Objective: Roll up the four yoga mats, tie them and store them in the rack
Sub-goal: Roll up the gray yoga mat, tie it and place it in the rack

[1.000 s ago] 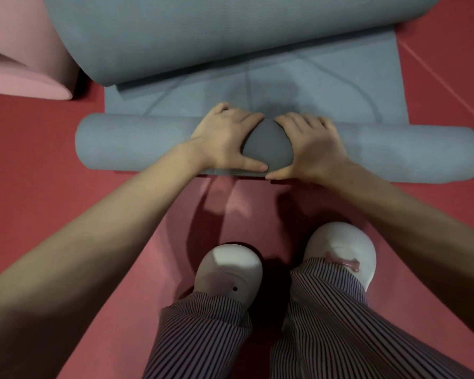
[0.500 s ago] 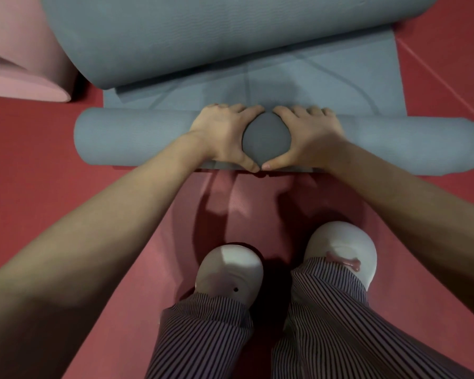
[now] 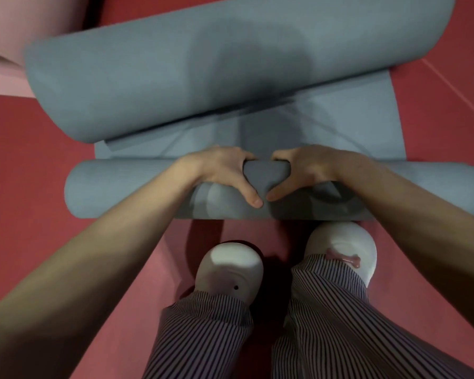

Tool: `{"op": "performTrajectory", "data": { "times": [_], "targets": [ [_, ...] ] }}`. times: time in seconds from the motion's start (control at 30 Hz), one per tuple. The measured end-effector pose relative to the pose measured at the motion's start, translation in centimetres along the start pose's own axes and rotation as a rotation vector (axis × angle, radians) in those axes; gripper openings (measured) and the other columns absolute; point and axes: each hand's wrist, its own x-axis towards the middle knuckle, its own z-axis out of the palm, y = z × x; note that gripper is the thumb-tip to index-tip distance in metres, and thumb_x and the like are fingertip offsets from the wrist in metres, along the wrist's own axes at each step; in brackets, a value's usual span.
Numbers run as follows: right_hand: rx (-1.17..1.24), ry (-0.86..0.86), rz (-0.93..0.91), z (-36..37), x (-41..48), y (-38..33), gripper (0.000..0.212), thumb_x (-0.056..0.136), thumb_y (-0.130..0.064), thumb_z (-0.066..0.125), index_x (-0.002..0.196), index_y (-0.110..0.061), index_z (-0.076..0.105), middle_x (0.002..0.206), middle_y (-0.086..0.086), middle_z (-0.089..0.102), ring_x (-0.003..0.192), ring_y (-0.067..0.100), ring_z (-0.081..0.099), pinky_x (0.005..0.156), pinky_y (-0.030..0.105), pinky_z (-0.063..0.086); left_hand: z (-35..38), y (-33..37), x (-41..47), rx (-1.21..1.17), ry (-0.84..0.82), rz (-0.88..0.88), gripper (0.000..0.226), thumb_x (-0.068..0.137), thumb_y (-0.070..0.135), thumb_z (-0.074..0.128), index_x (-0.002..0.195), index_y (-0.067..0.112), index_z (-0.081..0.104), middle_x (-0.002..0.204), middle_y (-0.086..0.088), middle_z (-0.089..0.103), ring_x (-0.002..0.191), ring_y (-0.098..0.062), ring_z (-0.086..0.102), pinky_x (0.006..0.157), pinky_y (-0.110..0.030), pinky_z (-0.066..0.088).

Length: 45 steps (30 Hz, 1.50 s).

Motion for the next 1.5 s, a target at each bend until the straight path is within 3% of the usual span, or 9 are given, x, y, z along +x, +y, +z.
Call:
{"op": "performTrajectory", "data": {
  "times": [0.17, 0.3, 0.4, 0.57, 0.67, 0.8, 1.1, 1.23, 1.5],
  "targets": [
    [0.024, -0.012, 0.002, -0.4, 0.7, 0.4, 0.085, 0.034, -0.086, 0.057, 0.108, -0.045, 0.05, 0.117, -0.013, 0.056, 0.109, 0.014, 0.053, 0.094, 0.033, 0.041, 0.7, -0.1, -1.2, 0.2, 0.252, 0.096, 0.106, 0.046, 0.087, 0.054, 0.138, 0.035, 0.042, 0.138, 0.011, 0.048, 0.127, -0.013, 0.043, 0.106, -0.033, 0.033],
    [-0.244, 0.042, -0.042, -0.5, 0.5, 0.1, 0.108, 0.044, -0.086, 0.044, 0.138, -0.034, 0.04, 0.15, -0.005, 0.024, 0.139, 0.017, 0.013, 0.113, 0.039, 0.01, 3.9, -0.4, -3.1, 0.283, 0.385, 0.023, 0.102, 0.064, 0.087, 0.038, 0.149, 0.031, 0.026, 0.151, 0.006, 0.036, 0.138, -0.017, 0.033, 0.109, -0.036, 0.021],
    [-0.225, 0.113, -0.041, -0.3, 0.3, 0.0, 0.103, 0.049, -0.084, 0.05, 0.139, -0.036, 0.039, 0.148, -0.004, 0.026, 0.138, 0.018, 0.016, 0.112, 0.039, 0.012, 4.1, -0.6, -3.1, 0.246, 0.452, 0.038, 0.105, 0.058, 0.089, 0.027, 0.147, 0.034, 0.03, 0.148, 0.008, 0.041, 0.135, -0.016, 0.038, 0.108, -0.034, 0.025],
    [-0.114, 0.469, -0.059, -0.2, -1.1, -0.4, 0.078, 0.067, -0.067, 0.064, 0.131, -0.025, 0.051, 0.132, -0.002, 0.051, 0.122, 0.018, 0.046, 0.101, 0.032, 0.03, 0.8, -0.7, -1.6, 0.118, 0.34, -0.011, 0.091, 0.064, 0.084, 0.05, 0.142, 0.039, 0.039, 0.14, 0.009, 0.051, 0.128, -0.018, 0.047, 0.102, -0.031, 0.037],
    [-0.241, 0.487, -0.081, 1.6, -1.8, -1.7, 0.099, 0.059, -0.08, 0.051, 0.137, -0.019, 0.044, 0.135, 0.004, 0.048, 0.123, 0.024, 0.046, 0.101, 0.034, 0.031, -0.6, -1.3, -0.7, 0.004, 0.328, 0.0, 0.071, 0.074, 0.069, 0.06, 0.136, 0.037, 0.047, 0.127, 0.01, 0.059, 0.117, -0.015, 0.054, 0.088, -0.024, 0.037],
    [-0.389, 0.541, -0.078, 4.0, -1.4, -1.9, 0.112, 0.058, -0.068, 0.071, 0.144, -0.009, 0.031, 0.143, 0.01, 0.038, 0.13, 0.03, 0.033, 0.107, 0.039, 0.022, -1.2, -1.5, -0.1, -0.082, 0.348, 0.042, 0.06, 0.076, 0.061, 0.065, 0.128, 0.033, 0.055, 0.119, 0.012, 0.061, 0.107, -0.007, 0.056, 0.084, -0.019, 0.036],
    [-0.351, 0.589, -0.088, 1.7, 0.1, -1.1, 0.114, 0.045, -0.083, 0.056, 0.132, -0.01, 0.048, 0.123, 0.009, 0.055, 0.111, 0.03, 0.052, 0.092, 0.039, 0.039, 4.9, -0.7, -0.5, 0.2, 1.041, 0.15, 0.062, 0.085, 0.057, 0.045, 0.116, 0.009, 0.067, 0.114, -0.01, 0.067, 0.106, -0.03, 0.062, 0.093, -0.039, 0.038],
    [-0.3, 0.626, -0.113, 1.5, 0.5, -0.7, 0.113, 0.042, -0.083, 0.041, 0.127, -0.01, 0.053, 0.116, 0.009, 0.058, 0.105, 0.031, 0.055, 0.088, 0.038, 0.042, 4.9, -0.9, -0.9, 0.404, 0.881, 0.155, 0.1, 0.068, 0.081, 0.039, 0.133, 0.006, 0.052, 0.132, -0.011, 0.056, 0.12, -0.03, 0.051, 0.1, -0.041, 0.027],
    [-0.302, 0.441, -0.062, -1.4, 1.1, -1.0, 0.098, 0.057, -0.074, 0.067, 0.136, -0.021, 0.042, 0.129, 0.004, 0.053, 0.119, 0.026, 0.049, 0.098, 0.034, 0.034, 1.6, -0.9, -0.5, 0.389, 0.688, 0.06, 0.12, 0.045, 0.087, 0.034, 0.142, 0.016, 0.041, 0.14, -0.002, 0.049, 0.128, -0.025, 0.044, 0.105, -0.037, 0.026]
  ]
}}
